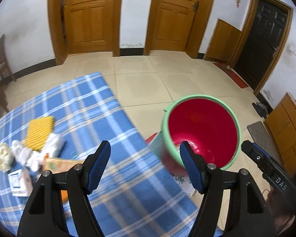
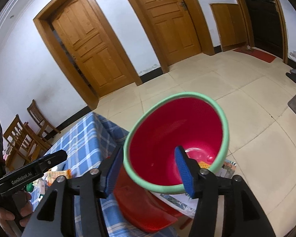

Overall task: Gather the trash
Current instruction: 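Move both open tools back over the table, then grasp the crumpled cream paper wad with the left tool while the right tool grasps the clear snack bag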

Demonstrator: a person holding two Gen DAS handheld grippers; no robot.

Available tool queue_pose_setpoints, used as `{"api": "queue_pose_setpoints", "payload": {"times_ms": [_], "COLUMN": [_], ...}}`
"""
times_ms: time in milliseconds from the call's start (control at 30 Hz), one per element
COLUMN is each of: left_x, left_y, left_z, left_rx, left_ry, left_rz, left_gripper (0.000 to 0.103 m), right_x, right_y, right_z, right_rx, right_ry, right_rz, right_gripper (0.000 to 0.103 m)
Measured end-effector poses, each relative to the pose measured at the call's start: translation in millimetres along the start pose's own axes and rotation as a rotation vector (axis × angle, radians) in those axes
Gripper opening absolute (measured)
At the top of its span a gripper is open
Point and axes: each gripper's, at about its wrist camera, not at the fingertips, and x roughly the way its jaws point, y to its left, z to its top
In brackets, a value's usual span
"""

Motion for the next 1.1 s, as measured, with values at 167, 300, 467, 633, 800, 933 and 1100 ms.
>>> {"api": "queue_pose_setpoints", "payload": {"times_ms": [167,300,467,633,800,933,1100], "left_x": [-16.1,-27.4,-37.7,-44.6,-49.1,-47.7,-40.0], "left_y": [37.9,72.8,118.5,160.4,200.0,226.5,259.0], "left_z": [-4.3,-9.1,-18.1,-25.8,-36.2,-44.1,-51.8], "left_rx": [-0.063,-0.112,-0.168,-0.215,-0.252,-0.275,-0.309], "left_ry": [-0.023,-0.040,-0.044,-0.040,-0.031,-0.018,-0.002], "left_rz": [0.051,0.102,0.172,0.230,0.283,0.322,0.352], "left_gripper": [0.073,0.074,0.074,0.074,0.074,0.074,0.074], "right_x": [4.0,7.3,16.2,26.4,35.9,46.2,59.0], "right_y": [22.5,43.2,70.9,95.6,121.0,138.4,156.3], "right_z": [-1.7,-5.4,-8.7,-16.2,-24.1,-32.7,-41.5], "right_rx": [-0.032,-0.062,-0.093,-0.121,-0.149,-0.160,-0.174], "right_ry": [0.018,0.030,0.055,0.080,0.102,0.129,0.163], "right_rz": [0.032,0.052,0.080,0.099,0.108,0.110,0.113], "right_gripper": [0.068,0.073,0.075,0.077,0.080,0.081,0.082]}}
